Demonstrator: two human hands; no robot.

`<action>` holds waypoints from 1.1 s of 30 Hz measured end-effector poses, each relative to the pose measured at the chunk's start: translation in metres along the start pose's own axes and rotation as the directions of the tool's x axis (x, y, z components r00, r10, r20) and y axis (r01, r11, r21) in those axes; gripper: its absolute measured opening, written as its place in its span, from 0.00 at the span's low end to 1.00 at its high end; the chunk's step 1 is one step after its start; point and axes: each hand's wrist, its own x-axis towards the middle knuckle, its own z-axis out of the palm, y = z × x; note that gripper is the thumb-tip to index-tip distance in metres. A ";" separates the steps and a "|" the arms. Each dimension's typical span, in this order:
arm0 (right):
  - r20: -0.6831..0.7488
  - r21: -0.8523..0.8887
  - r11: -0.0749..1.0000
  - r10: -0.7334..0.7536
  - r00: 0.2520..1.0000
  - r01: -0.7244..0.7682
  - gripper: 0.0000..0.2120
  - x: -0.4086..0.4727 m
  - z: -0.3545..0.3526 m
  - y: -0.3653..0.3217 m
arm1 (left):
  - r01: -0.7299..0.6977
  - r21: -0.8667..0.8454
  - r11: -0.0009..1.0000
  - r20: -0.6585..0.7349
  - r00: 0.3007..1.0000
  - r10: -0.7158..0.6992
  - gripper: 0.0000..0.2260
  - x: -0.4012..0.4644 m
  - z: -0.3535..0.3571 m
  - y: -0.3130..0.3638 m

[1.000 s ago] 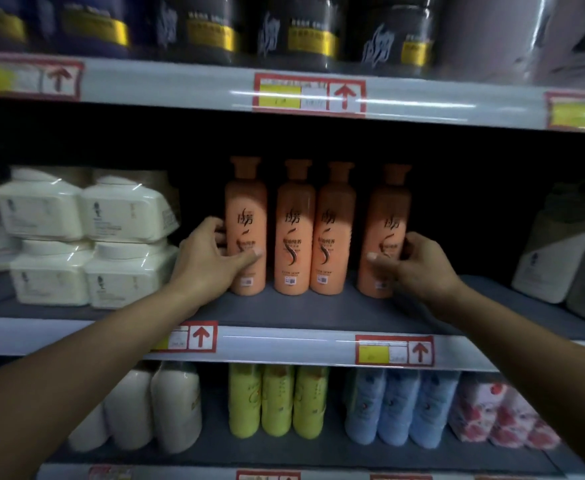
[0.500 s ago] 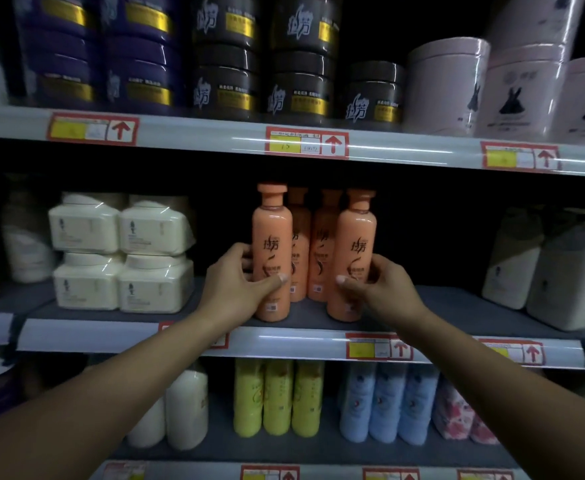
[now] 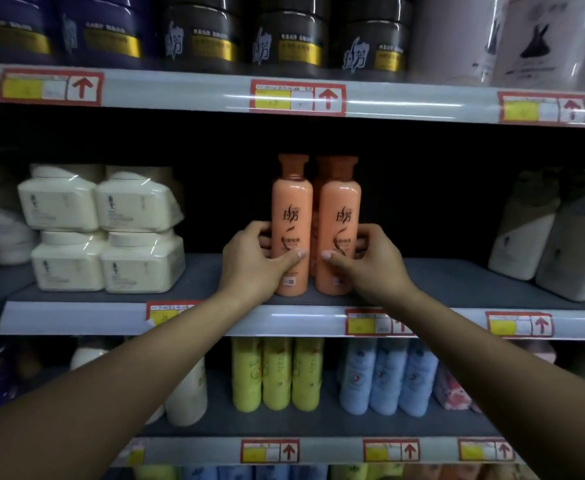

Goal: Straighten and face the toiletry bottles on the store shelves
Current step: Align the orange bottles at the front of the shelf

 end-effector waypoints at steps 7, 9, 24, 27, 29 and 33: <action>-0.054 -0.030 0.998 0.056 0.997 -0.058 0.33 -0.001 0.005 0.000 | 0.006 -0.005 1.000 -0.039 0.999 -0.006 0.30 -0.002 0.010 0.001; -0.051 -0.047 0.997 0.055 0.997 -0.058 0.33 -0.002 0.005 -0.001 | 0.007 -0.003 1.000 -0.046 0.999 -0.007 0.30 -0.002 0.011 0.001; -0.042 -0.093 0.995 0.029 0.999 -0.033 0.40 -0.009 0.008 -0.003 | -0.021 0.038 0.999 -0.105 0.994 0.025 0.32 -0.002 0.021 -0.006; -0.040 -0.106 0.994 0.024 0.999 -0.028 0.36 -0.014 0.007 -0.009 | -0.047 0.068 0.997 -0.092 0.994 0.054 0.33 -0.004 0.018 -0.009; -0.026 -0.081 0.996 0.028 0.999 -0.030 0.30 -0.014 0.002 -0.010 | -0.066 0.097 0.993 -0.063 0.995 0.072 0.32 -0.007 0.013 -0.010; -0.066 -0.133 0.991 -0.004 0.998 -0.005 0.21 -0.013 -0.018 -0.001 | -0.092 0.118 0.989 -0.117 0.987 0.106 0.20 -0.012 0.002 -0.009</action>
